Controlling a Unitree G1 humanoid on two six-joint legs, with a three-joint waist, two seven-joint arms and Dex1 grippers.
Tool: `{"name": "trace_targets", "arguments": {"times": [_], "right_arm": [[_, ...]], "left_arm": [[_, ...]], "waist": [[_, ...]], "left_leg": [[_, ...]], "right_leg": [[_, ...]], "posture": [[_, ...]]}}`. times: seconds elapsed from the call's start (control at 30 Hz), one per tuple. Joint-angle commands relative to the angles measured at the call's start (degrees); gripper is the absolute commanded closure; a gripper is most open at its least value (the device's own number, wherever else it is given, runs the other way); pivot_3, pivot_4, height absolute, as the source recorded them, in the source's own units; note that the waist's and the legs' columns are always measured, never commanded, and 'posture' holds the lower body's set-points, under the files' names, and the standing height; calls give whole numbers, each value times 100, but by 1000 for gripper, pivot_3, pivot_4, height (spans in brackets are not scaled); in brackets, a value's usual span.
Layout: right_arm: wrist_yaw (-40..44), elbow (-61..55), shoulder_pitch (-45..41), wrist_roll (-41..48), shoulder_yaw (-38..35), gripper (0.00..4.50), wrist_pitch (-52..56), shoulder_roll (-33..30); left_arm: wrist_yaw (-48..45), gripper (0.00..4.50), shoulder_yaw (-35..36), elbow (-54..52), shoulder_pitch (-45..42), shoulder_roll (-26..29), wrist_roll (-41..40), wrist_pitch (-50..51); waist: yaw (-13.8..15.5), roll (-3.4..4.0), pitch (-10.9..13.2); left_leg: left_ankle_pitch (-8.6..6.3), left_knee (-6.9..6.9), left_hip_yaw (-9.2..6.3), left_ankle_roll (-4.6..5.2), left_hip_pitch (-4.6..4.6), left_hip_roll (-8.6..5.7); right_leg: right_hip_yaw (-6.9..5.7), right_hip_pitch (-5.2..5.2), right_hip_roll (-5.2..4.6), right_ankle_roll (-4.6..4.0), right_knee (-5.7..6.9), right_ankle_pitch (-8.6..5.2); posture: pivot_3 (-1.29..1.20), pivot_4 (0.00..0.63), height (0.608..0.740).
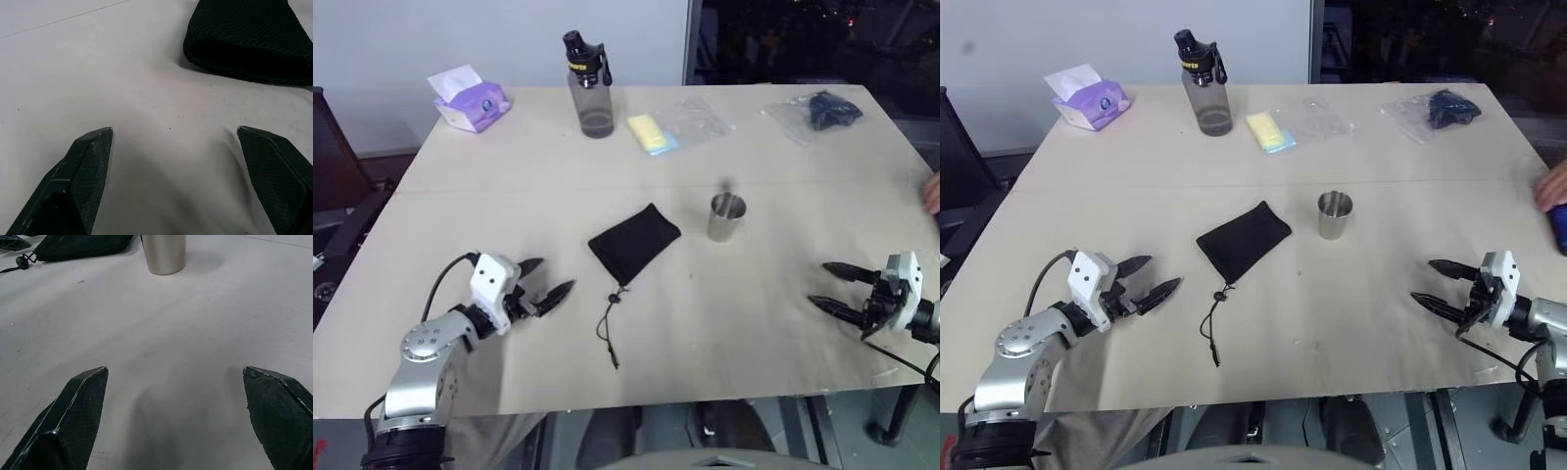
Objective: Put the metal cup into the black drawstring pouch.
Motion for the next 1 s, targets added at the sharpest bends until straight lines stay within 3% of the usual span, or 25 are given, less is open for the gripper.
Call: {"name": "trace_targets", "arguments": {"times": [0.03,0.7,1.0], "right_arm": [[52,-37,-59,28,-133,34,-104,-34],[-5,-203,12,46,-126,34,-282,122],[-267,-2408,1178,452,116,34,-36,802]], "left_arm": [[11,282,80,-194,46,75,-19,-78],[24,282,47,-94,-41,65,2,-83],[-300,282,-185,-218,-293,261,169,-446]], "waist": [[0,0,0],[0,0,0],[11,2,1]], "left_leg": [[0,0,0,0,0,0],[0,0,0,0,0,0],[0,-1,-6,0,-2,10]], "right_leg": [[0,0,0,0,0,0],[0,0,0,0,0,0],[-5,0,0,3,1,-2]], "posture": [[0,150,740],[0,150,740],[0,150,740]]}}
